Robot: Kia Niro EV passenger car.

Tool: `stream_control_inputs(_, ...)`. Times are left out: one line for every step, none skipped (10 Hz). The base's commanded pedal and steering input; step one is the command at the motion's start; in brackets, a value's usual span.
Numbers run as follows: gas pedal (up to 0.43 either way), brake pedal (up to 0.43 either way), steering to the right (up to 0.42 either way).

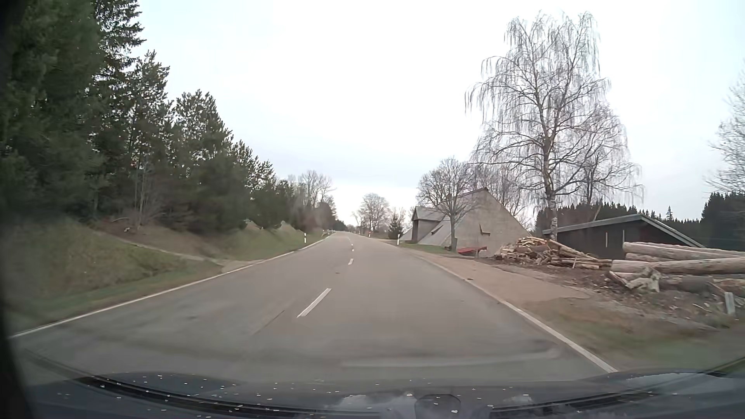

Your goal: Follow the waypoints while adhering to traffic rules and regulations

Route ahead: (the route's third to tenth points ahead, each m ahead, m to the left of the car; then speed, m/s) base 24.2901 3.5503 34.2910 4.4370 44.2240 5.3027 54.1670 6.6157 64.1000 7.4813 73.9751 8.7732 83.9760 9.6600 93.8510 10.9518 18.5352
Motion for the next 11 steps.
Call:
stream_control_inputs(0.331, 0.0, -0.025)
stream_control_inputs(0.331, 0.0, -0.023)
stream_control_inputs(0.319, 0.0, -0.023)
stream_control_inputs(0.319, 0.0, -0.021)
stream_control_inputs(0.319, 0.0, -0.017)
stream_control_inputs(0.319, 0.0, -0.015)
stream_control_inputs(0.319, 0.0, -0.015)
stream_control_inputs(0.319, 0.0, -0.015)
stream_control_inputs(0.319, 0.0, -0.014)
stream_control_inputs(0.319, 0.0, -0.014)
stream_control_inputs(0.319, 0.0, -0.014)
